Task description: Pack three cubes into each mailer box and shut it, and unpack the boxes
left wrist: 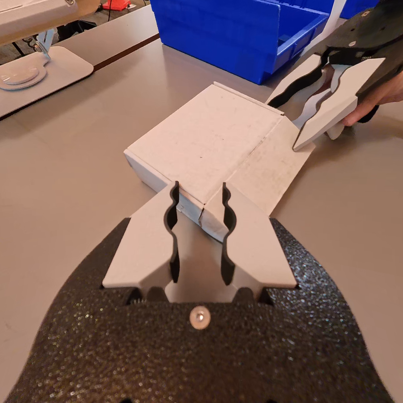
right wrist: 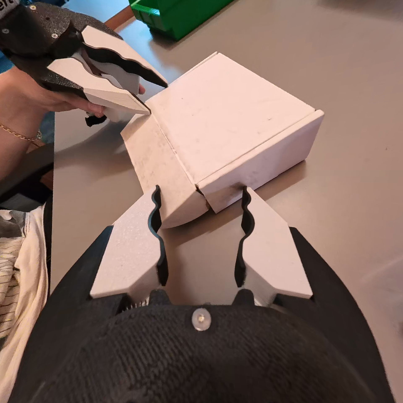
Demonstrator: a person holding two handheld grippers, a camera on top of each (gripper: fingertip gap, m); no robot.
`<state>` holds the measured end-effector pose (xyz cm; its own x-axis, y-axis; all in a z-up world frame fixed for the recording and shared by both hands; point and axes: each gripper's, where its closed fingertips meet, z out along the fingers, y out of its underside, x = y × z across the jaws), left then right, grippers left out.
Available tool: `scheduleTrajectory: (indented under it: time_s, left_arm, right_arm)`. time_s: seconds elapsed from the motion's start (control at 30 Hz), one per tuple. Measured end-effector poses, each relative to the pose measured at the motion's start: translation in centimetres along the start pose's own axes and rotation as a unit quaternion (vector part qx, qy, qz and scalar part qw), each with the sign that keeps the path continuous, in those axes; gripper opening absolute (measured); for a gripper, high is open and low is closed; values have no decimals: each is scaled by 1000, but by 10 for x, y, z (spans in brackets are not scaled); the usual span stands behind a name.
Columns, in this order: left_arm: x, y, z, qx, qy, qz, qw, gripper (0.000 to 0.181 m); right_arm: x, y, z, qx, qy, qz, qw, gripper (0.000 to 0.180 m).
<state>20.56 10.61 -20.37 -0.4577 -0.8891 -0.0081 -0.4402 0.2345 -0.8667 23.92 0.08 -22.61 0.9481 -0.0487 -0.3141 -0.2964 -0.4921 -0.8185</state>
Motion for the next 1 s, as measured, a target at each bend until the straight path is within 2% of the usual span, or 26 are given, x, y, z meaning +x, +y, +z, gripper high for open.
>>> scheduleTrajectory:
  time_s: [0.1,0.17,0.27,0.43,0.53,0.6,0.7,0.8,0.83,0.93,1.0]
  left_arm:
    - [0,-1,1,2,2,-4,1000,37]
    - [0,-1,1,2,0,-2,1000,37]
    - [0,-1,1,3,-1,-5,1000,37]
    - [0,-1,1,-1,-2,-3,1000,37]
    - [0,-1,1,-2,-3,-4,1000,36]
    - [0,-1,1,0,-5,-7,1000,36]
    - [-1,-1,1,2,-9,-10,1000,34]
    - [-1,-1,1,2,-10,-9,1000,34]
    - [-1,-1,1,1,-10,-7,1000,34]
    - [-1,-1,1,-3,-10,-6,1000,34]
    - [0,-1,1,-5,-10,-2,1000,34]
  right_arm:
    - [-4,2,-7,3,9,-10,1000,72]
    - [-2,9,-11,-14,32,-7,999,81]
    - [-11,8,-12,-16,34,5,999,62]
    - [-20,8,-21,4,108,27,994,46]
    - [-31,9,-17,14,90,46,995,42]
    - [-23,10,-17,18,100,57,993,29]
    - [-21,10,-17,29,81,88,992,26]
    - [-17,13,-13,20,91,59,994,29]
    - [-13,13,-13,14,97,45,994,36]
    - [4,12,-16,-4,115,16,993,71]
    - [4,12,-12,-16,83,0,996,68]
